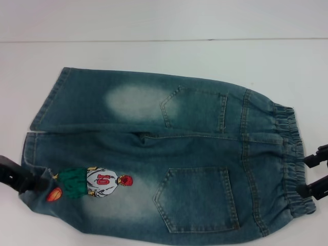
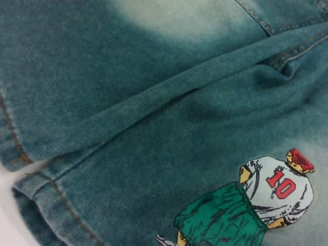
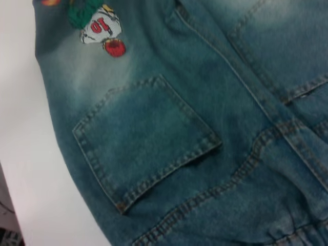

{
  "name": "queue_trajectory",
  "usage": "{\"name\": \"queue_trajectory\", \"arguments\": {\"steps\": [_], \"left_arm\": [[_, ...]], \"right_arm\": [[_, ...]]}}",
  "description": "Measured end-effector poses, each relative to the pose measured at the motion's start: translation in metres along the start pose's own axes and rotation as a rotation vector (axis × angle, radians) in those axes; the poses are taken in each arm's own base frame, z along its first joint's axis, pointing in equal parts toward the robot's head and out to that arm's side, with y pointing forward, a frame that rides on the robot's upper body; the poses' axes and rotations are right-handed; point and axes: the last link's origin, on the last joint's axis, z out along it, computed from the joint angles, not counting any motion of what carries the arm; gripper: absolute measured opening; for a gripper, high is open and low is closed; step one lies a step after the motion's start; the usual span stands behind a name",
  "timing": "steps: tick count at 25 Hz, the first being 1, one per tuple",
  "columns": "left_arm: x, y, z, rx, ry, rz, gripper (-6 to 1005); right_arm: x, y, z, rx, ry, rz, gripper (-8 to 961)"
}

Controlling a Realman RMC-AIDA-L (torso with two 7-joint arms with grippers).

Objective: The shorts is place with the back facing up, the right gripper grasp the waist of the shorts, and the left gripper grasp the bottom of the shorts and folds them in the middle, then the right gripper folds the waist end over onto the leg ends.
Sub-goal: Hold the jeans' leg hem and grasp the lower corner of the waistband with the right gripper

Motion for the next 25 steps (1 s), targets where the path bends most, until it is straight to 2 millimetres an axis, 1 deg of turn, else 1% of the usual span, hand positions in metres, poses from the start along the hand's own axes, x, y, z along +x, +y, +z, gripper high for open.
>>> {"name": "queue_trajectory", "arguments": {"steps": [6,12,22,25], "left_arm": [[-0.004,0.0,0.0,-0.003,-0.014,-0.002,59],[-0.005,0.001,-0.001,-0.006,-0.023,-0.001,59],[-0.003,0.0,-0.002,-0.002,-0.022,0.001,58],[-0.003,0.0,-0.002,-0.002,-0.022,0.001,58]], "right_arm": [[0.001,0.002,0.002,-0.008,0.039,0.009,915],[0.002,0.001,-0.005,-0.006,0.123,0.067,916],[0.003,0.002,0.004,0.004,0.233,0.113,916],[0.004,0.005,0.011,-0.013,0.27,0.121,915]]}}
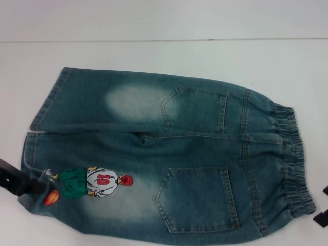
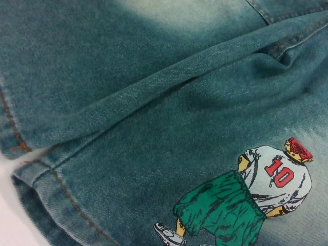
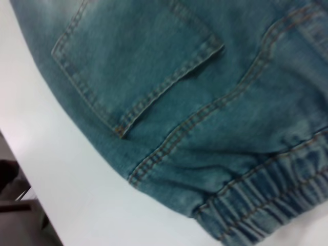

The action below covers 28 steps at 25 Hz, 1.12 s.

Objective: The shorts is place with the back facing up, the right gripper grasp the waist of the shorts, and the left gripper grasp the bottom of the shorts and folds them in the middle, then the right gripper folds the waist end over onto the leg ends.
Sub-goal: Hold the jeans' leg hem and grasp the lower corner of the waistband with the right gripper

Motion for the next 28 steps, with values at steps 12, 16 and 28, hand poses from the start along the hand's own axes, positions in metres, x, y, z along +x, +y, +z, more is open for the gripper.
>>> {"name": "queue_trajectory", "arguments": {"steps": [12,16,28], "left_arm": [[-0.002,-0.001,0.0,0.003,-0.001,-0.003,54],[-0.003,-0.001,0.0,0.004,-0.002,-0.003,54],[-0.003,-0.002,0.0,0.003,-0.004,-0.002,54]], "right_arm": [[-0.007,0.001,0.025,-0.024,0.029,-0.005,915],[-0.009,0.002,0.031,-0.045,-0.01,-0.02,915],[-0.01,0.0,0.029,-0.042,-0.047,-0.035,914]]}}
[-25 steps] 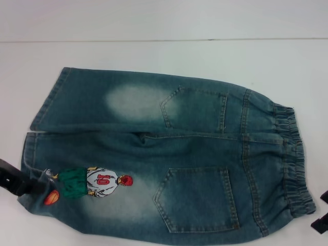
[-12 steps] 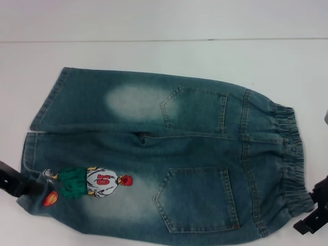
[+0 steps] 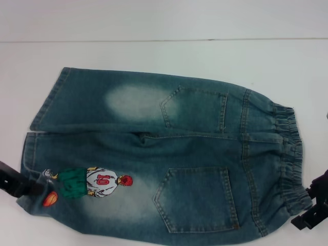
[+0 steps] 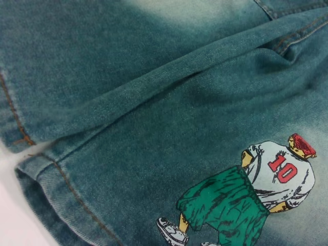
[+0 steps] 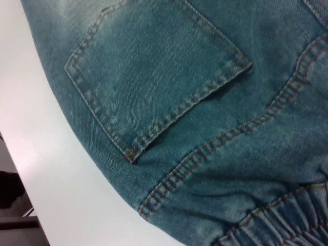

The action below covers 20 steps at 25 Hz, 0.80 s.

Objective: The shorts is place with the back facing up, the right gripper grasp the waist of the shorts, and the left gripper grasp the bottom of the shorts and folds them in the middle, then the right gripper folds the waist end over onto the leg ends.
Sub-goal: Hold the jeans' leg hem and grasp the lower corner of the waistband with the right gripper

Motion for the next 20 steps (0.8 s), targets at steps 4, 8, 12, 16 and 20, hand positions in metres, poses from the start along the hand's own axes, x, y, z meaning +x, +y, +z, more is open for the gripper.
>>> {"name": "queue_trajectory", "arguments": {"steps": [4,8,12,16,20], "left_arm": [[0.001,0.0,0.0,0.0,0.0,0.002,54],[0.002,0.001,0.001,-0.002,0.001,0.004,55],[0.002,0.001,0.001,-0.003,0.002,0.004,55],[0.002,0.001,0.001,-0.001,0.003,0.003,55],[0.003,0.0,0.001,0.004,0.006,0.0,55]], "right_arm": [[-0.002,0.0,-0.004,0.016,-0.012,-0.015,913],[-0.006,0.001,-0.006,0.009,-0.038,-0.032,912],[-0.008,0.001,-0.004,0.005,-0.052,-0.039,911],[-0.008,0.001,0.001,-0.01,-0.073,-0.058,910],[-0.006,0.003,0.005,-0.019,-0.101,-0.079,788]]}}
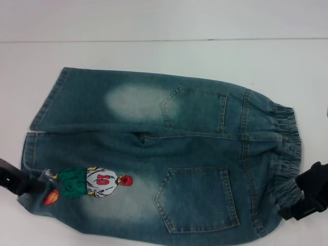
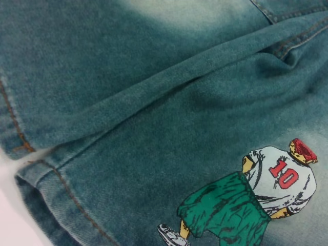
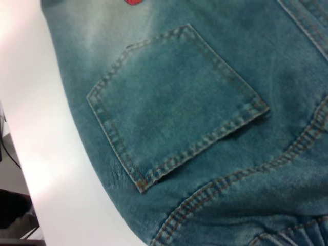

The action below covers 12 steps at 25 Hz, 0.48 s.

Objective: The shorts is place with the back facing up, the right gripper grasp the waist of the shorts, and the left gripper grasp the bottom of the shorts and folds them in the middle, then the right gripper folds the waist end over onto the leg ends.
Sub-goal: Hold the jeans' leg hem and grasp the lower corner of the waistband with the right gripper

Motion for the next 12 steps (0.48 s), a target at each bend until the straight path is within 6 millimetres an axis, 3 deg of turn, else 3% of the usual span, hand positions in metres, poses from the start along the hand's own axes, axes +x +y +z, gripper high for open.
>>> {"name": "queue_trajectory", "arguments": {"steps": [7,12], "left_arm": [[0.0008,-0.0006,-0.0002,0.002,0.001,0.0,55],[0.0006,-0.0009,0.0004,-0.001,-0.001,-0.001,55]], "right_arm": [[0.0015,0.0032,0.001,-0.021,0.004,-0.022,524],[0.0024,0.0036,0.0012,-0.023,0.004,-0.033,398]]}}
